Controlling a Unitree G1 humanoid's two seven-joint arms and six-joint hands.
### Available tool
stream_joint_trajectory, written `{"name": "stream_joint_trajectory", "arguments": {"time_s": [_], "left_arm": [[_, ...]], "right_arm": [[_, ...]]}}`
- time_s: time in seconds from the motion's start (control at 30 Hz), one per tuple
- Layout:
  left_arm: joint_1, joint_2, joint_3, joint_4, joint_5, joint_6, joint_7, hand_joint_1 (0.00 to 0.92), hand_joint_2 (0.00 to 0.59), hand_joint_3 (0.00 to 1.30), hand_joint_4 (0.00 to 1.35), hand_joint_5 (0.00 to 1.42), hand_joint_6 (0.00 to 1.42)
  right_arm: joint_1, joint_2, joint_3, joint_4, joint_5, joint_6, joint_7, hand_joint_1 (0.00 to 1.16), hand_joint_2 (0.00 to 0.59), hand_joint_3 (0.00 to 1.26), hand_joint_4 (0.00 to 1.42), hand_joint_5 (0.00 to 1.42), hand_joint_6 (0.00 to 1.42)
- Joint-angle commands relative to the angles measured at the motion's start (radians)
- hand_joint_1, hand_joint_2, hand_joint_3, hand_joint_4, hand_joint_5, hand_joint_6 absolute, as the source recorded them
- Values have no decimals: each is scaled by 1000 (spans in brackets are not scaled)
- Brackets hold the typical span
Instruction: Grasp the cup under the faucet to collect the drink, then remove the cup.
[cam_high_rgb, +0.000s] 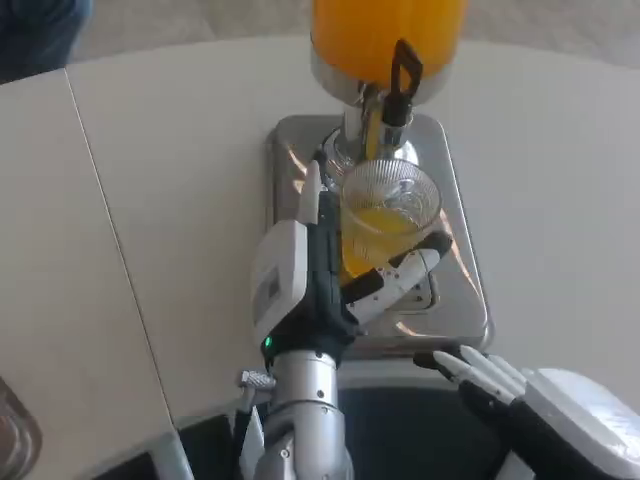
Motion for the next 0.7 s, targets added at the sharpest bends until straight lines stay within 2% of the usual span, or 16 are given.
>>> {"name": "stream_joint_trajectory", "arguments": {"time_s": [0.03, 0.53, 0.7], "left_arm": [[-36, -14, -13, 56, -1, -19, 21, 470, 67, 0, 0, 175, 321], [-138, -25, -17, 207, 3, -9, 106, 454, 69, 0, 0, 213, 346], [-163, -31, -24, 241, 4, 17, 136, 452, 69, 0, 0, 229, 366]], "right_arm": [[-6, -10, -11, 25, 20, 10, -7, 793, 413, 83, 0, 0, 0], [-27, -17, -21, 45, 47, 42, -15, 802, 417, 90, 0, 0, 0], [-41, -16, -26, 59, 53, 57, -18, 808, 417, 94, 0, 0, 0]]}}
